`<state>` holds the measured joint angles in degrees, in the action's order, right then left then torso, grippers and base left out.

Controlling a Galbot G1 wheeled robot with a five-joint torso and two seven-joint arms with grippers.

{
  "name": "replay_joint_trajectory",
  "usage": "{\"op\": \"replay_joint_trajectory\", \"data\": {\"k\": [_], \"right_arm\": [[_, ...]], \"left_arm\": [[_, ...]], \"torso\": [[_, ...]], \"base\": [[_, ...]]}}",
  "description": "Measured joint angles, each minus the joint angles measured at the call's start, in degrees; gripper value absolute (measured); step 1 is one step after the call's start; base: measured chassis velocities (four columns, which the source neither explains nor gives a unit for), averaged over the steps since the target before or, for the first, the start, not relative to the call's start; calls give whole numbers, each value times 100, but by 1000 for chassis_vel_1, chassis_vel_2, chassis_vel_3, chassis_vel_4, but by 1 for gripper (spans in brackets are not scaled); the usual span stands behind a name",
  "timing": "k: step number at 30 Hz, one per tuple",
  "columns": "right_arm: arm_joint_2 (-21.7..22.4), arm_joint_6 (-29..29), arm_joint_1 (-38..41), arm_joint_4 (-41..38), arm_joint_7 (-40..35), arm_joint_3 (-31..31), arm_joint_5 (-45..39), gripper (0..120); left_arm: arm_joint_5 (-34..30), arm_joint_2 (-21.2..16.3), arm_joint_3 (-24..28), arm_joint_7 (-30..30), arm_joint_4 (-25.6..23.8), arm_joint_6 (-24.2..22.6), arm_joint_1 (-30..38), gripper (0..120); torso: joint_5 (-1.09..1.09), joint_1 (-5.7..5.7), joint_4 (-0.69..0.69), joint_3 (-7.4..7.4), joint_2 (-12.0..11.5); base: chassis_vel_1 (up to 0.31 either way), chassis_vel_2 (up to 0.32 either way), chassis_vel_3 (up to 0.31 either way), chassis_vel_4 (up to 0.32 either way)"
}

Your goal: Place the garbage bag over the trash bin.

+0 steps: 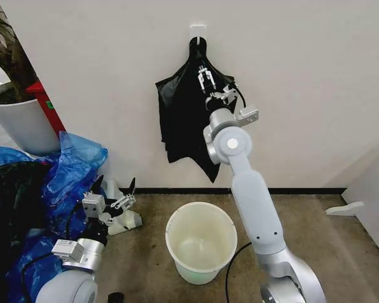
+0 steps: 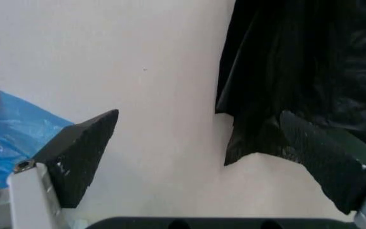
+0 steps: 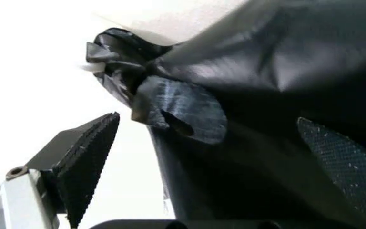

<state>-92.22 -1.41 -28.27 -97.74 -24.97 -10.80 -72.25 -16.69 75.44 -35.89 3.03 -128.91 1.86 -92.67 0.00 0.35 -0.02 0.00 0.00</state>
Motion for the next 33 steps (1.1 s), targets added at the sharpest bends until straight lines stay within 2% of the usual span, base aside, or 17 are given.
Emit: {"op": "replay_joint_trajectory", "data": {"k": [20,25,27,28,33], "right_arm": [[6,-37,364,183,-10,180,20,100],[8,-28,311,256,14,181,92,88],[8,-1,240,237,32,192,108,78],[8,-1,240,237,32,192,108,78],[8,74,215,228,82,265,231,55]], "left_arm": [[-55,-41,15,41,168,35,114,100],[-60,-49,25,43,170,37,123,100],[-63,-41,27,63,170,37,120,100],[-63,-41,27,63,170,37,120,100],[-37,-4,28,92,124,37,81,100]], "torso": [[0,0,0,0,0],[0,0,0,0,0],[0,0,0,0,0],[0,0,0,0,0],[0,0,0,0,0]], "base": [[0,0,0,0],[0,0,0,0],[0,0,0,0],[0,0,0,0],[0,0,0,0]]}}
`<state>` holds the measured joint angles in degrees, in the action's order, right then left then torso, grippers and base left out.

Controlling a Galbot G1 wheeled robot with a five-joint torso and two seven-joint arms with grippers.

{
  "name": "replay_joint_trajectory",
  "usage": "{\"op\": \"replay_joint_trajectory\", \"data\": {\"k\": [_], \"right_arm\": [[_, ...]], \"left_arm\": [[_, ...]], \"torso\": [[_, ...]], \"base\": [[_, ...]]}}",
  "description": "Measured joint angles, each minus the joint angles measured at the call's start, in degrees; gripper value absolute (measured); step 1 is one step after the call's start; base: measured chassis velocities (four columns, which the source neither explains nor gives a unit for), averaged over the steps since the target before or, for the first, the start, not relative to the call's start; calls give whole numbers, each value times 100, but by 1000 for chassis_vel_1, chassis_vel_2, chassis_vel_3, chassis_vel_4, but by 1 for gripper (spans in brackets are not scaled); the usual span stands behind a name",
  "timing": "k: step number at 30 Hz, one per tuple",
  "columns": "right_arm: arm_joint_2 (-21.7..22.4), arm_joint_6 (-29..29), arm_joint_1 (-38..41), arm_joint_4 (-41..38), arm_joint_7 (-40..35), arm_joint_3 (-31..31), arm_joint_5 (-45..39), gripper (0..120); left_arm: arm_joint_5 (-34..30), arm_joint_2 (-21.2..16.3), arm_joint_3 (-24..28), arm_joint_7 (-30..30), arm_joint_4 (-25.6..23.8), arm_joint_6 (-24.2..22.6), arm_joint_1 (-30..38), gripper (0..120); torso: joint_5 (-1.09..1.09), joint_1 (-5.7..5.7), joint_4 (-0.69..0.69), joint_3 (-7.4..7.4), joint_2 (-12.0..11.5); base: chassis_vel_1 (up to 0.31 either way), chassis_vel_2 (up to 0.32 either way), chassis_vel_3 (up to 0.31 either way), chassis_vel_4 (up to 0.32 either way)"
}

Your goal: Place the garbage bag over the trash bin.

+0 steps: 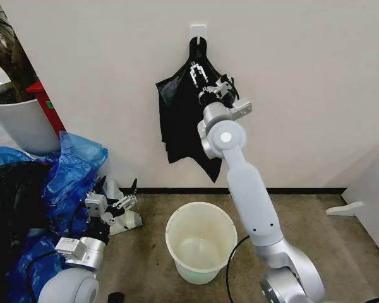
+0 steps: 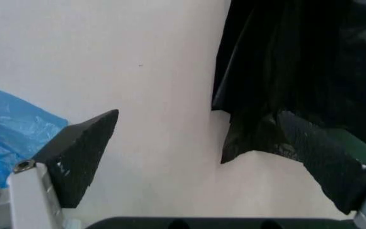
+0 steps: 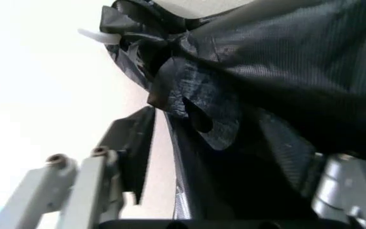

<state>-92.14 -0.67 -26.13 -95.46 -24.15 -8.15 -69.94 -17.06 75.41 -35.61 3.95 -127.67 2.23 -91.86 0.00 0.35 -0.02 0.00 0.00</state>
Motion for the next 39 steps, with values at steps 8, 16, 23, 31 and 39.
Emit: {"op": "replay_joint_trajectory", "data": {"k": [8,16,23,31,39], "right_arm": [[0,45,43,49,76,-45,2,26],[0,71,40,72,98,-67,0,1],[0,68,-149,35,98,-23,14,0],[0,28,-694,-394,106,203,12,0],[0,-21,-1243,-811,183,363,44,0]], "left_arm": [[6,-10,-69,19,-63,32,-85,100],[44,11,-48,52,-54,86,-97,100],[41,10,-52,77,-38,89,-66,100],[11,-9,-53,110,-10,97,-50,100],[1,17,-71,177,4,130,-69,100]], "torso": [[0,0,0,0,0],[0,0,0,0,0],[0,0,0,0,0],[0,0,0,0,0],[0,0,0,0,0]], "base": [[0,0,0,0],[0,0,0,0],[0,0,0,0],[0,0,0,0],[0,0,0,0]]}}
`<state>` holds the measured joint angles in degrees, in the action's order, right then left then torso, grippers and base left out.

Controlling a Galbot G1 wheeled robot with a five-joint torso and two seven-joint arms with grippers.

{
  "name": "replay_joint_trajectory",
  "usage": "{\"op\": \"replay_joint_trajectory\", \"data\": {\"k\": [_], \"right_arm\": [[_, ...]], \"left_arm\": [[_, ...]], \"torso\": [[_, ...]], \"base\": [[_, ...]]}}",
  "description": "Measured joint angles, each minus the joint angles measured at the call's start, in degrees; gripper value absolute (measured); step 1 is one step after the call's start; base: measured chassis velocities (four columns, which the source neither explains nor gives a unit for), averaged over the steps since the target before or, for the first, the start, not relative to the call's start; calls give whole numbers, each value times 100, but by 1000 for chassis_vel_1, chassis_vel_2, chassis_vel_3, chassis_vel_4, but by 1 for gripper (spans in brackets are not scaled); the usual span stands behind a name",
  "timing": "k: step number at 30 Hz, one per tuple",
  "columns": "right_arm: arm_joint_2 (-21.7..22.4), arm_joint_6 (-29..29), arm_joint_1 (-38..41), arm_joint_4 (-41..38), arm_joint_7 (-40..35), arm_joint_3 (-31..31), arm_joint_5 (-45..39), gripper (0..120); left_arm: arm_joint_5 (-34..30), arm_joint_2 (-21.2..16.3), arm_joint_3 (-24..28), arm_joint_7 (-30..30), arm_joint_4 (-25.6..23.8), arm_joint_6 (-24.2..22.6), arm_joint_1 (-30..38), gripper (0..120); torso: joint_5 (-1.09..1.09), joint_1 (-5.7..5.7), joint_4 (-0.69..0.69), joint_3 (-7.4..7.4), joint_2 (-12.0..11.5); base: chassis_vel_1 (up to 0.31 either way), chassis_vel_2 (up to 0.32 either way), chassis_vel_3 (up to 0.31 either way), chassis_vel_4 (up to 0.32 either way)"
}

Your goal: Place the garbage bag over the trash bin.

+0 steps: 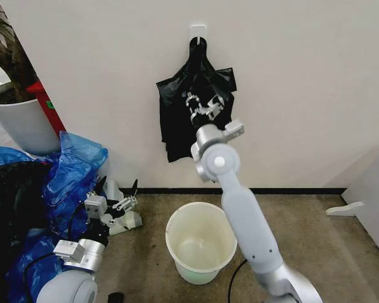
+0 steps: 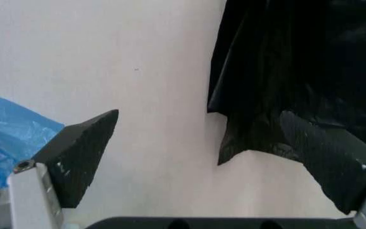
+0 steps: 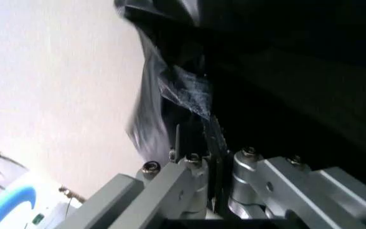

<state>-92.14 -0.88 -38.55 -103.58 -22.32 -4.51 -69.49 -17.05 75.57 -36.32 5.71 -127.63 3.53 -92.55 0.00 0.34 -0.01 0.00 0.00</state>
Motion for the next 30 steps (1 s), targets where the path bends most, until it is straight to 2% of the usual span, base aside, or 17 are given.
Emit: {"op": "replay_joint_trajectory", "data": {"k": [12,30], "right_arm": [[74,-91,-1419,-860,142,189,214,0],[179,-88,-2831,-1374,589,169,783,0]], "left_arm": [[2,60,2,38,29,153,-40,100],[-29,69,21,135,70,288,-86,100]], "torso": [[1,-1,-1,0,0],[0,-1,-1,0,0]], "base": [[0,0,0,0],[0,0,0,0]]}}
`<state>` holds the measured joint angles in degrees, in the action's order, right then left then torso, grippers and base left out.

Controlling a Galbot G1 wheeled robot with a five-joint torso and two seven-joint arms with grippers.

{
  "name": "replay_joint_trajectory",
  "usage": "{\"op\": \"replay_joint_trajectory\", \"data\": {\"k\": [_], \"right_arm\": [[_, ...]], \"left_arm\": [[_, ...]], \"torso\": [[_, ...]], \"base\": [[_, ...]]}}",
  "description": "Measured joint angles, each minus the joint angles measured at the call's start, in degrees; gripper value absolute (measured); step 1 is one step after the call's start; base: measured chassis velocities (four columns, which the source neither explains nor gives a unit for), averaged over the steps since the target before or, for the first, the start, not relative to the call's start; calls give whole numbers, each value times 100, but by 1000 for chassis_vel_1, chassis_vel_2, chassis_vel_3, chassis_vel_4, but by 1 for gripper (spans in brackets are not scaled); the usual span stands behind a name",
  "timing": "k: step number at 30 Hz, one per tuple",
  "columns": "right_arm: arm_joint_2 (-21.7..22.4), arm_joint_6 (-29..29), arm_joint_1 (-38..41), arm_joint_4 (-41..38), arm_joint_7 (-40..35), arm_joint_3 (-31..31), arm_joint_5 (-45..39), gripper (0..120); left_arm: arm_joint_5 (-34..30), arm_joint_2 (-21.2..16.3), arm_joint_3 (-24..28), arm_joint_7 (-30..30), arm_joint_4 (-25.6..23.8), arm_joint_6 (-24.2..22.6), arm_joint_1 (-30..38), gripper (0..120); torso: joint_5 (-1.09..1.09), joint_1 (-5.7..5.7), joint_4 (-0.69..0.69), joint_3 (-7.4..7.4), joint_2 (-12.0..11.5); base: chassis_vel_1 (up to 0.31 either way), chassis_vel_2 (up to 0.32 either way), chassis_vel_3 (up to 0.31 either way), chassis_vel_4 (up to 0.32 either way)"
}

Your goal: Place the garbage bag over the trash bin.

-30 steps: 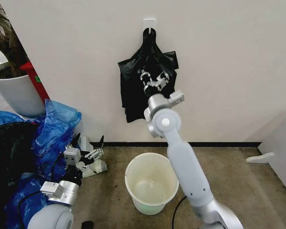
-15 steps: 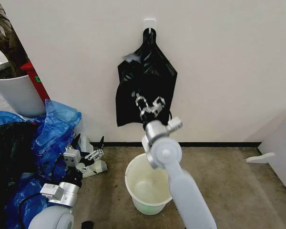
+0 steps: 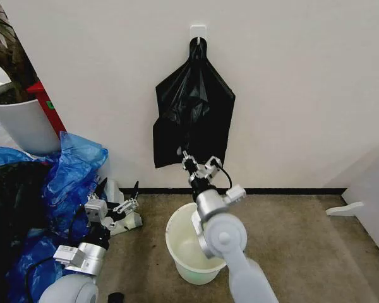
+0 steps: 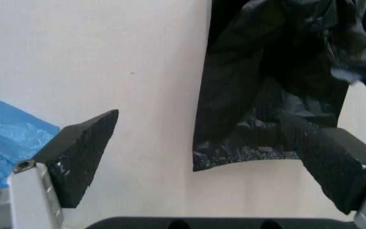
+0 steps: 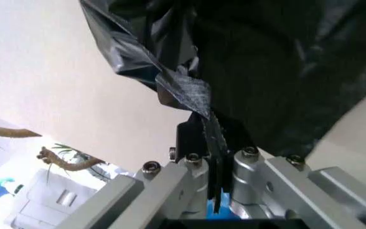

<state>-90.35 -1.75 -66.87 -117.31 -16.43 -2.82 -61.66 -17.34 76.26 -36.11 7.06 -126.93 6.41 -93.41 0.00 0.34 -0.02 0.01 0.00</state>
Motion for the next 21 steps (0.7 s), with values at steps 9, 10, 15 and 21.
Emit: {"op": "replay_joint_trajectory", "data": {"k": [9,10,15,21], "right_arm": [[27,93,-623,-96,161,-13,261,0],[21,109,-649,-95,163,-10,285,0],[-26,206,-800,-58,165,42,429,0],[-28,332,-882,-44,100,69,511,0]], "left_arm": [[-78,-36,11,35,35,47,7,100],[-84,-41,10,38,37,56,1,100],[-124,-54,-9,50,36,79,-20,100],[-149,-67,-3,61,44,90,4,100]], "torso": [[0,0,0,0,0],[0,0,0,0,0],[0,0,1,0,0],[0,0,1,0,0]], "base": [[0,0,0,0],[0,0,0,0],[0,0,0,0],[0,0,0,0]]}}
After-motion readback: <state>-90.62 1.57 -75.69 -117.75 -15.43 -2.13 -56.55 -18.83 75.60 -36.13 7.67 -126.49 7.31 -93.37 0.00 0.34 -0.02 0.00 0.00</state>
